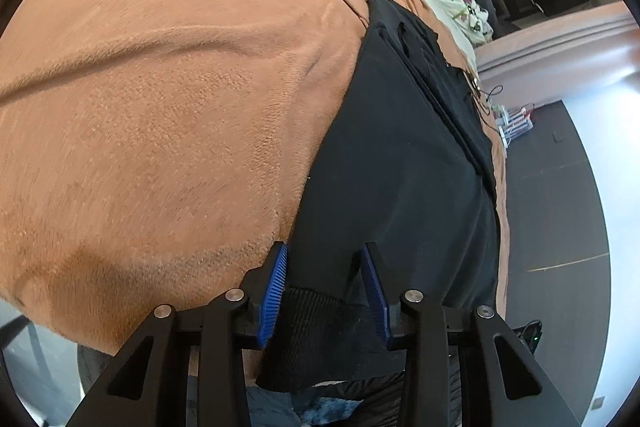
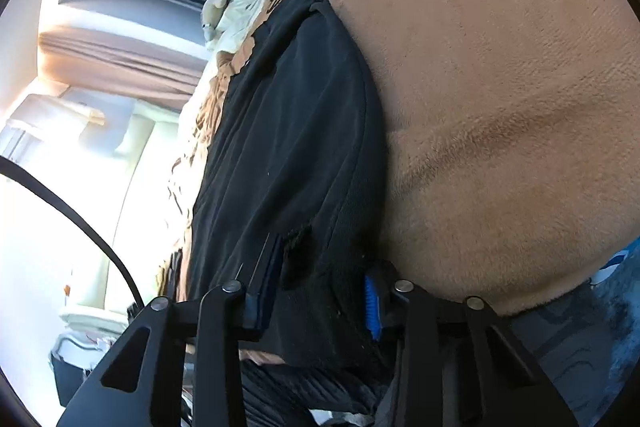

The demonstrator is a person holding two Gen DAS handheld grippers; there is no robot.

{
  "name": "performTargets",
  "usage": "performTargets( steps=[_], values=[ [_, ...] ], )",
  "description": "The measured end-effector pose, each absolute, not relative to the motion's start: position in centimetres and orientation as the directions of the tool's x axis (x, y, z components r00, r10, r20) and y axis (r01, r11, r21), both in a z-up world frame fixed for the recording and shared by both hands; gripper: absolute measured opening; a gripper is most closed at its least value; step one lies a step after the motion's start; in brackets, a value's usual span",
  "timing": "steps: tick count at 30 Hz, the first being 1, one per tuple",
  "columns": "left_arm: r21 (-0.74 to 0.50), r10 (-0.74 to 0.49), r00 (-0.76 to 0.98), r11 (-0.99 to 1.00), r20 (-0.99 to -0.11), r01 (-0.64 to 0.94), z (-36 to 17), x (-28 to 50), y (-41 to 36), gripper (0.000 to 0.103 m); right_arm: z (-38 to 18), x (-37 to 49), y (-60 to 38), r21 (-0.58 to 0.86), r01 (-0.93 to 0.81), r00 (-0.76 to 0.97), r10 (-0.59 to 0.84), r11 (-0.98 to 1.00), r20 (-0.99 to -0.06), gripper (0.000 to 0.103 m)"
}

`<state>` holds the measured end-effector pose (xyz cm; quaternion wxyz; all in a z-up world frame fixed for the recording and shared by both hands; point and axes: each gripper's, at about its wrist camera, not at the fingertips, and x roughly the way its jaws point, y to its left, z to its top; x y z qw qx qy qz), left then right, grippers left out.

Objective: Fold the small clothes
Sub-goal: 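Close both grippers on the ribbed hem of the black shirt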

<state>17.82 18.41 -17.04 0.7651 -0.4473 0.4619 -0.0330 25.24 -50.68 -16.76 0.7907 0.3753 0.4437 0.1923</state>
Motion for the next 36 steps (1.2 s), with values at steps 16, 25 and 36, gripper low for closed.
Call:
performTargets(
  steps=[16, 25, 36],
  values=[
    [-0.777, -0.513, 0.594, 0.511, -0.619, -0.368, -17.3, 16.8, 17.3, 0.040, -15.1, 22.1, -53.3, 0.777, 0.083, 0.594, 0.596, 0.624, -0.541, 0.006],
    [-0.765, -0.498, 0.593, 0.522, -0.632, -0.377, -17.8, 17.8, 16.9, 0.039, -15.2, 22.5, -53.6, 0.787, 0.065, 0.569, 0.625, 0.614, -0.535, 0.006],
    [-0.776, -0.492, 0.614, 0.509, -0.617, -0.372, -17.5, 17.2, 17.2, 0.012, -16.2, 25.0, -52.0, 0.734, 0.043, 0.494, 0.624, 0.678, -0.606, 0.010]
  ],
)
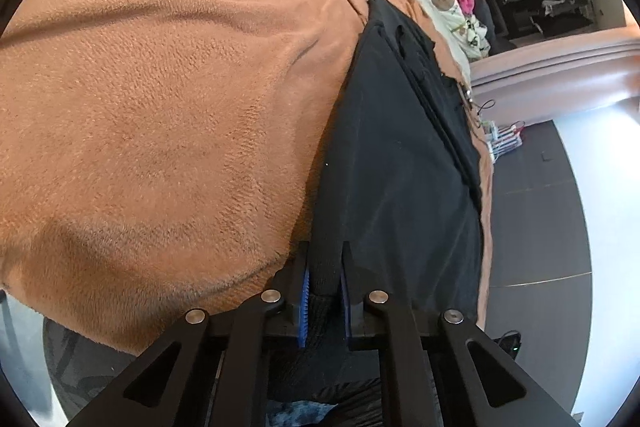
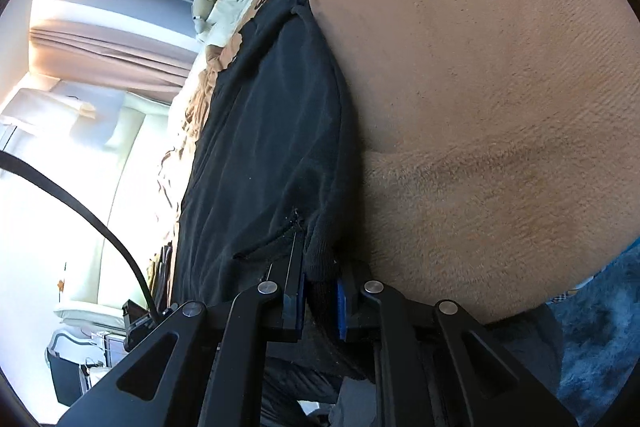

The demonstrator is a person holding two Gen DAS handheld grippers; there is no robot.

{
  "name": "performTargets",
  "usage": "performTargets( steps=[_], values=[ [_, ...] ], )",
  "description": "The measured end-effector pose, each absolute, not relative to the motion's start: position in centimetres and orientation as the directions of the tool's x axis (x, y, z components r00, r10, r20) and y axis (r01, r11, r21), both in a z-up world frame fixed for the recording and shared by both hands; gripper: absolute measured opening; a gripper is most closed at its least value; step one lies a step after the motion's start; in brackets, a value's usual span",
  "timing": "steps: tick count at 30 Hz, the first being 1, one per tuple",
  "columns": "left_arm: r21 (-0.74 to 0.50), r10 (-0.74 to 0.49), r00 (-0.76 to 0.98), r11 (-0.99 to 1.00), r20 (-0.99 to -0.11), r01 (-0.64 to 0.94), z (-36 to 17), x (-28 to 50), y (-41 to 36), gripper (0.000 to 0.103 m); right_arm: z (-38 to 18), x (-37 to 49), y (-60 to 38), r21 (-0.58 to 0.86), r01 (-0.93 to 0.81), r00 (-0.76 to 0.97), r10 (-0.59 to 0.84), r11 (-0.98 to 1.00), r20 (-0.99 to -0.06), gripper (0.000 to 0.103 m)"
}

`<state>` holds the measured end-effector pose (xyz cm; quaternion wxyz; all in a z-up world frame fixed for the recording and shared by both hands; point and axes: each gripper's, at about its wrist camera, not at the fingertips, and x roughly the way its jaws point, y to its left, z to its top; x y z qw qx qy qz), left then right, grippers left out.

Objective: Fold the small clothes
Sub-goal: 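Close both grippers on the ribbed hem of the black shirt, then lift the hem with both grippers and carry it toward the collar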

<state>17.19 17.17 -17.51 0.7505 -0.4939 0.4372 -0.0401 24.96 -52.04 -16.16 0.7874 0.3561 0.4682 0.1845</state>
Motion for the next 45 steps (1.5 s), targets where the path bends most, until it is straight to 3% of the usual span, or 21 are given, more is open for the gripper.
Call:
performTargets(
  steps=[8, 17, 26, 45],
  values=[
    [-0.859, -0.521, 0.692, 0.401, -0.499, -0.318, -15.7, 15.7, 18.6, 0.010, -14.0, 24.2, -51.2, 0.748, -0.044, 0.524, 0.653, 0.663, -0.547, 0.007],
    [-0.934, -0.525, 0.783, 0.297, -0.334, -0.199, -10.9, 14.2, 20.0, 0.009, -9.7, 21.2, -50.9, 0.787, -0.166, 0.583, 0.703, 0.594, -0.408, 0.006],
    [-0.939, -0.508, 0.810, 0.314, -0.293, -0.142, -7.8, 11.7, 20.9, 0.009, -8.6, 18.7, -50.0, 0.789, -0.218, 0.597, 0.718, 0.574, -0.358, 0.006],
    [-0.948, -0.495, 0.838, 0.309, -0.230, -0.078, -8.8, 3.3, 20.6, 0.009, -7.6, 13.2, -48.3, 0.755, -0.266, 0.591, 0.720, 0.599, -0.363, 0.006]
  ],
)
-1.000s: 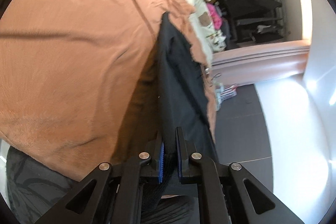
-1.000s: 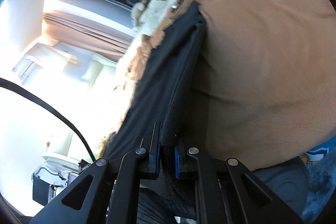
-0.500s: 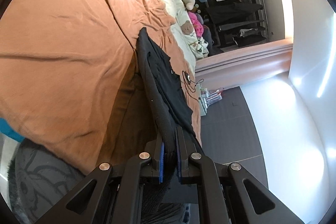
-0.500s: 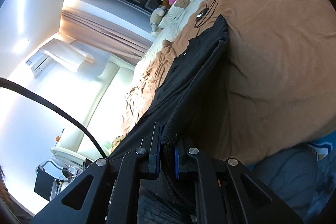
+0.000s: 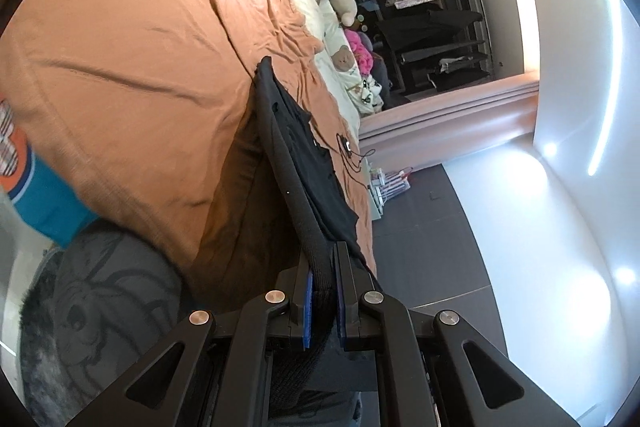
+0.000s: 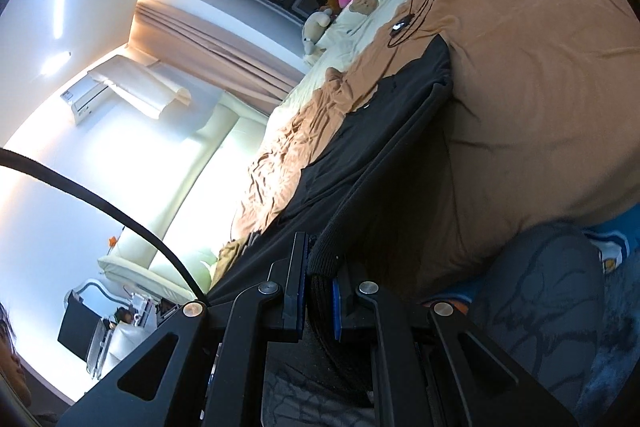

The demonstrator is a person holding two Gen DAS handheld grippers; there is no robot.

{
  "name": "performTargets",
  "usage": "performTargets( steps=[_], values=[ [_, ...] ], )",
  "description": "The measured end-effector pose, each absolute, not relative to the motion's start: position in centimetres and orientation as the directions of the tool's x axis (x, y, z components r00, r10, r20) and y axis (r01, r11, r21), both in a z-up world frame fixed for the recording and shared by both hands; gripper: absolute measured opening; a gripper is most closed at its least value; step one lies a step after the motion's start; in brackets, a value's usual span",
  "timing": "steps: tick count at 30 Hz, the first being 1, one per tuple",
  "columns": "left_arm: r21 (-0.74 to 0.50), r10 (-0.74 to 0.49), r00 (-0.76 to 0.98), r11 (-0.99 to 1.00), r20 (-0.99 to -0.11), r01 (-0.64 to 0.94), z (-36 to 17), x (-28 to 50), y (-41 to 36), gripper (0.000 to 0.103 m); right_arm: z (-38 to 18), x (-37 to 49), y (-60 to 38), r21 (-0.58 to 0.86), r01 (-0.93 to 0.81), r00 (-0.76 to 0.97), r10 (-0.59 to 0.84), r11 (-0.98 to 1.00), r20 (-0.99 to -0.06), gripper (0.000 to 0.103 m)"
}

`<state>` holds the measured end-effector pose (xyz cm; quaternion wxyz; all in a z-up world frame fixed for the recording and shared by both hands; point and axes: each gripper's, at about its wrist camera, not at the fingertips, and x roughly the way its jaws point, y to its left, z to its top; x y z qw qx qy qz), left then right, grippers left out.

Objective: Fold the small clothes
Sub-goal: 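Lift the hem with both grippers and carry it toward the collar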

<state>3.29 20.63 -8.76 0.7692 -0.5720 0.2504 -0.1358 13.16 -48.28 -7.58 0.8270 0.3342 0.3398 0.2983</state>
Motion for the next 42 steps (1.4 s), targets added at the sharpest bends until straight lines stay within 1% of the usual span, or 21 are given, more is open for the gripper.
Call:
performTargets(
  steps=[9, 16, 20, 27, 34, 42],
  values=[
    [-0.949, -0.498, 0.843, 0.311, -0.203, -0.045, -9.0, -0.4, 20.8, 0.009, -7.5, 10.7, -48.7, 0.751, -0.282, 0.582, 0.729, 0.597, -0.360, 0.006],
    [-0.950, -0.499, 0.845, 0.311, -0.193, -0.033, -9.2, -0.2, 20.8, 0.009, -7.7, 11.6, -50.5, 0.745, -0.258, 0.575, 0.717, 0.615, -0.394, 0.006],
    [-0.948, -0.500, 0.841, 0.315, -0.207, -0.046, -9.0, 1.3, 21.4, 0.009, -7.0, 13.2, -51.2, 0.741, -0.245, 0.585, 0.705, 0.625, -0.401, 0.006],
    [-0.939, -0.497, 0.838, 0.341, -0.225, -0.050, -6.4, 5.9, 22.1, 0.009, -5.6, 17.7, -51.4, 0.741, -0.232, 0.589, 0.698, 0.630, -0.408, 0.006],
    [-0.938, -0.469, 0.850, 0.337, -0.241, -0.079, -4.6, 10.6, 23.2, 0.009, -4.9, 21.6, -51.1, 0.752, -0.219, 0.604, 0.692, 0.621, -0.395, 0.006],
    [-0.924, -0.448, 0.847, 0.365, -0.286, -0.118, -3.0, 16.6, 23.8, 0.009, -4.7, 26.1, -49.5, 0.757, -0.188, 0.628, 0.670, 0.626, -0.397, 0.007]
  ],
)
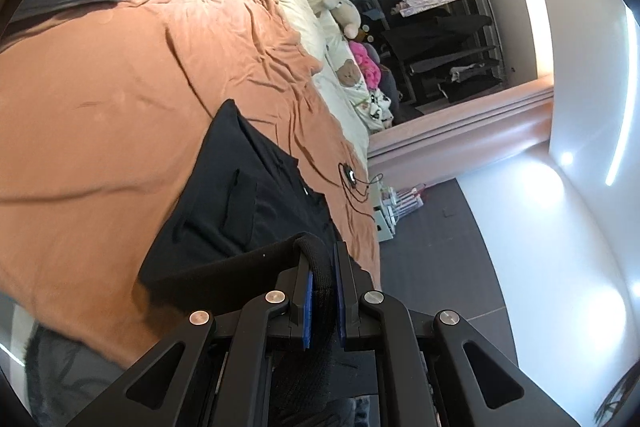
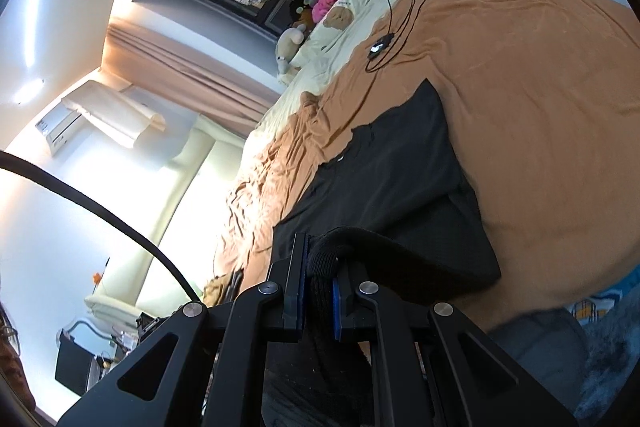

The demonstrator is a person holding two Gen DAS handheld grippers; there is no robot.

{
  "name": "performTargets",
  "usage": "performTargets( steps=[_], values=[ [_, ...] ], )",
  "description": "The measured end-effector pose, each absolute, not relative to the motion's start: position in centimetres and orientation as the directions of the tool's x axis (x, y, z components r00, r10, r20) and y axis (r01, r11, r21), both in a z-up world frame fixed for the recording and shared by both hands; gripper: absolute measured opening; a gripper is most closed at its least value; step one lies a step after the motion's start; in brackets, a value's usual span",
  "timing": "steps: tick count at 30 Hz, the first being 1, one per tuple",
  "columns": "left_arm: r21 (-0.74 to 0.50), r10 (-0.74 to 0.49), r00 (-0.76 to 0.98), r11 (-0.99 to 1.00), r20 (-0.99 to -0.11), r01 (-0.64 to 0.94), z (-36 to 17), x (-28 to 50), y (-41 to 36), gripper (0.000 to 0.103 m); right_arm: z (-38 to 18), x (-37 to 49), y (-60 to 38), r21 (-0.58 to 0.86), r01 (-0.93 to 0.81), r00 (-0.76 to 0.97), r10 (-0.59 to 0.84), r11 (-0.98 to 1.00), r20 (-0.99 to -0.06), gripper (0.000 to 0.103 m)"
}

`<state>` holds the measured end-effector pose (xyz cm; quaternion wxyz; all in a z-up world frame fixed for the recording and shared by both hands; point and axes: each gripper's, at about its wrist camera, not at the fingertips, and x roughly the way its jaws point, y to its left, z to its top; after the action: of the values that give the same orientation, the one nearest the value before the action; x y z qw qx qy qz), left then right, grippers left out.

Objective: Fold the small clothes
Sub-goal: 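Lift the hem with both grippers and carry it toward the collar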

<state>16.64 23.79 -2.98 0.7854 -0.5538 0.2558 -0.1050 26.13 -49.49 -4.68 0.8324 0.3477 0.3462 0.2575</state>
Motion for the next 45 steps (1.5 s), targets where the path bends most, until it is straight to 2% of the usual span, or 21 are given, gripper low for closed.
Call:
performTargets(
  steps=[18, 27, 35, 45],
  values=[
    [-0.880, -0.416, 0.821, 0.432, -0.390, -0.199, -2.7, 29.4, 24.9, 0.009, -4.5, 36.5, -47.0, 0.754, -0.119, 0.626, 0.638, 0.646, -0.448, 0.007],
    [-0.829, -0.394, 0.793, 0.507, -0.465, -0.235, -3.1, 35.3, 25.2, 0.009, -2.6, 42.4, -44.4, 0.676, -0.119, 0.616, 0.588, 0.727, -0.523, 0.007],
    [-0.795, -0.374, 0.774, 0.549, -0.511, -0.259, -3.3, 39.1, 26.2, 0.009, -1.2, 46.9, -42.4, 0.641, -0.153, 0.598, 0.586, 0.752, -0.546, 0.007],
    [-0.749, -0.362, 0.725, 0.583, -0.586, -0.314, -6.1, 44.1, 26.8, 0.009, -2.2, 52.2, -40.1, 0.584, -0.133, 0.569, 0.544, 0.801, -0.617, 0.007]
  ],
)
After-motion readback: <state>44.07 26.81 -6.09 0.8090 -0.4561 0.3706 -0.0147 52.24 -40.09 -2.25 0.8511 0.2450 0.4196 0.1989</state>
